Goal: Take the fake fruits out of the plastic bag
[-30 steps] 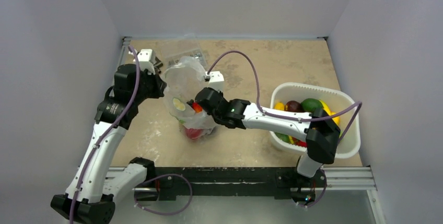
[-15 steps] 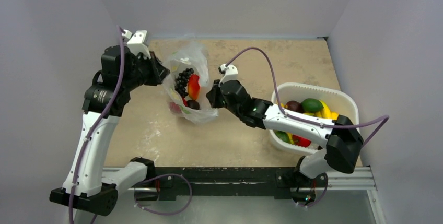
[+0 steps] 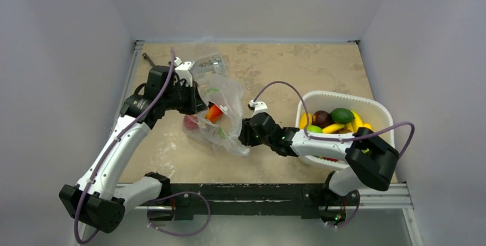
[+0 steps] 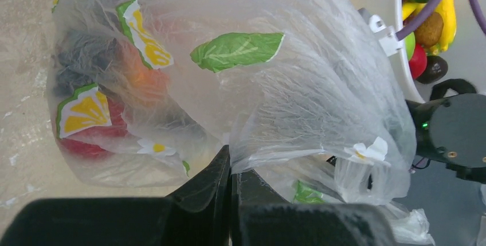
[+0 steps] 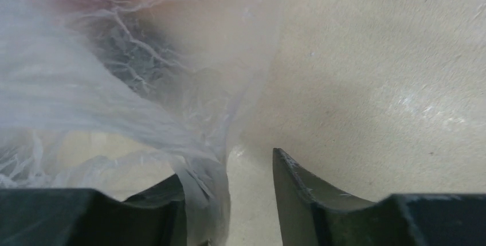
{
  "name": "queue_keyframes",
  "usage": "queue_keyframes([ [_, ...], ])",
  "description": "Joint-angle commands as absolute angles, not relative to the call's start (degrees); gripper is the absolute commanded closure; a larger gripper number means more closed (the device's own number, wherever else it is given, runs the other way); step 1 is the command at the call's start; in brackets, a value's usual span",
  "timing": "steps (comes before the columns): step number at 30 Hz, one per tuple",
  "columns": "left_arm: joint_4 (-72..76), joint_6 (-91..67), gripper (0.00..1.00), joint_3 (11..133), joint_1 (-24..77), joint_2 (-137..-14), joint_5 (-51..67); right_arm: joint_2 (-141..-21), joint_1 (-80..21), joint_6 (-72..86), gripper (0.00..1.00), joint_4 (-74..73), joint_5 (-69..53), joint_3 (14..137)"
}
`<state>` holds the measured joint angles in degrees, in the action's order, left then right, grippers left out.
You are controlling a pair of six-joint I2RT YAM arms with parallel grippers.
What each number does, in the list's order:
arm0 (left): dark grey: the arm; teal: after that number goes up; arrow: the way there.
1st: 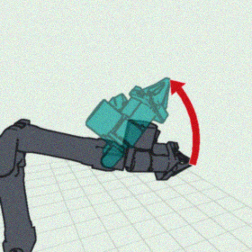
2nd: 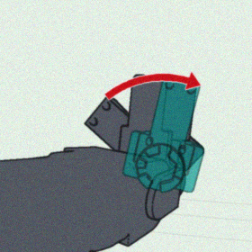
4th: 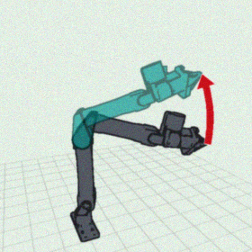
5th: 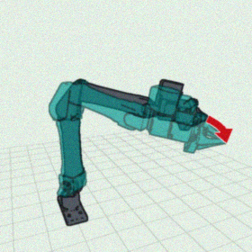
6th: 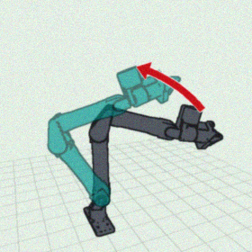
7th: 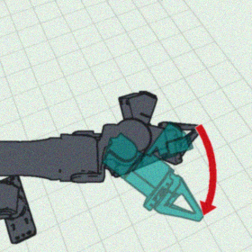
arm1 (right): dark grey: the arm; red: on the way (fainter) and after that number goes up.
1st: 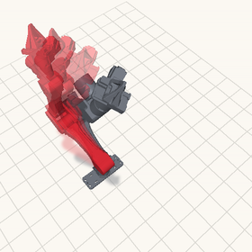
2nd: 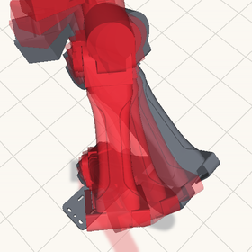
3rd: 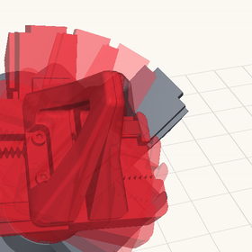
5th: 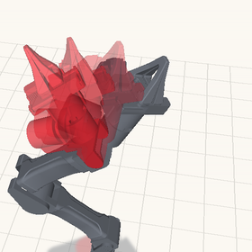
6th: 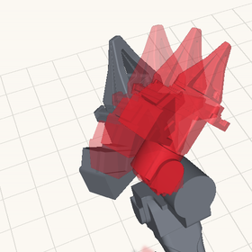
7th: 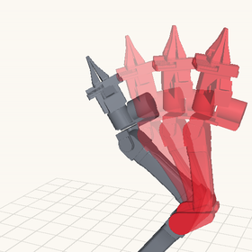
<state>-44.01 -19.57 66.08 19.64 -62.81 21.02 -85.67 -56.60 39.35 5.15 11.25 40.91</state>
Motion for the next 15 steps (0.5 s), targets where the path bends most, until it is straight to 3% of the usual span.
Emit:
queue_keyframes([
  [1, -45.36, -15.94, 1.00, 65.25, 19.69, -60.06, 19.30, -79.21, -56.68, 35.17, 0.53, 3.53, 13.73, 43.87],
  [2, -46.62, -15.55, 0.94, 65.42, 19.69, -59.74, 19.02, -77.55, -56.69, 34.40, 0.48, 3.52, 13.26, 43.87],
  [3, -47.49, -15.61, 0.80, 65.43, 19.64, -58.95, 18.68, -76.13, -56.69, 33.71, 0.42, 3.98, 12.56, 43.67],
  [5, -48.22, -17.97, 0.35, 64.62, 19.69, -56.16, 18.16, -73.74, -56.76, 33.25, 0.31, 4.69, 10.20, 43.55],
  [7, -48.09, -20.47, 0.15, 63.42, 19.73, -52.67, 20.68, -72.03, -57.24, 33.32, 0.24, 5.27, 8.42, 43.83],
  [10, -49.41, -25.47, 0.01, 61.71, 20.48, -47.13, 21.54, -70.67, -59.53, 33.78, 0.18, 6.22, 7.52, 44.75],
  [15, -46.09, -36.30, 0.00, 52.35, 25.49, -36.74, 26.25, -70.89, -65.81, 35.71, 0.06, 5.18, 13.88, 47.34],
])
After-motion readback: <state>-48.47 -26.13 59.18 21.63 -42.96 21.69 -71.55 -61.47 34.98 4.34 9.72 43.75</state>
